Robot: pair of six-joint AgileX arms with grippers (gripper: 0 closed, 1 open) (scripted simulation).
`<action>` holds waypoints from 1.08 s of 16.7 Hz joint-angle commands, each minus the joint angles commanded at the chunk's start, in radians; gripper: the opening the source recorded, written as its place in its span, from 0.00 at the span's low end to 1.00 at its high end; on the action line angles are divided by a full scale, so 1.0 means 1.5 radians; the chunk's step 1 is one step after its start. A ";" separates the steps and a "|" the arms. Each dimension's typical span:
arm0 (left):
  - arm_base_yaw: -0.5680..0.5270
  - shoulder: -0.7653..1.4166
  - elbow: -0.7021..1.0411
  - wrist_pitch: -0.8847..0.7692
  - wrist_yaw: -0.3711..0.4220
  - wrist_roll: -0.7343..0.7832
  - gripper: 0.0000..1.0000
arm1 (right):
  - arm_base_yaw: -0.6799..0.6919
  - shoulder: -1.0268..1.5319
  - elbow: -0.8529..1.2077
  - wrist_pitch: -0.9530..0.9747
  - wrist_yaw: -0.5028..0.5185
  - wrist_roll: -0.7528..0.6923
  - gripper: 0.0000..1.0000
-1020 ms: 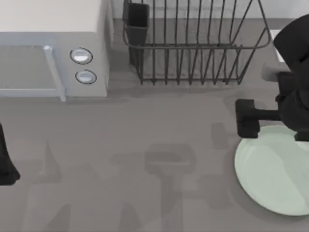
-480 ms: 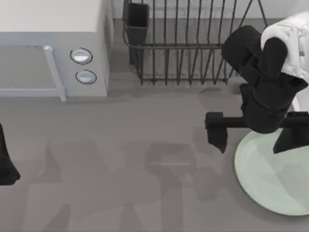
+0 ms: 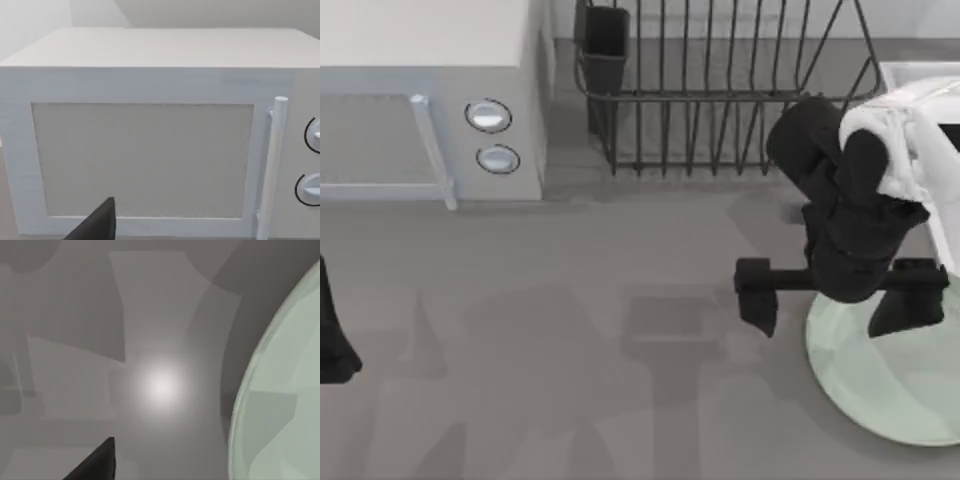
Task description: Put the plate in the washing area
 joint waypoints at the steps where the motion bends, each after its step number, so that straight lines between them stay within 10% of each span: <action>1: 0.000 0.000 0.000 0.000 0.000 0.000 1.00 | 0.001 0.014 -0.018 0.038 0.000 0.001 1.00; 9: 0.000 0.000 0.000 0.000 0.000 0.000 1.00 | 0.003 0.064 -0.079 0.140 0.000 0.003 1.00; 18: 0.000 0.000 0.000 0.000 0.000 0.000 1.00 | 0.003 0.064 -0.079 0.140 0.000 0.003 0.32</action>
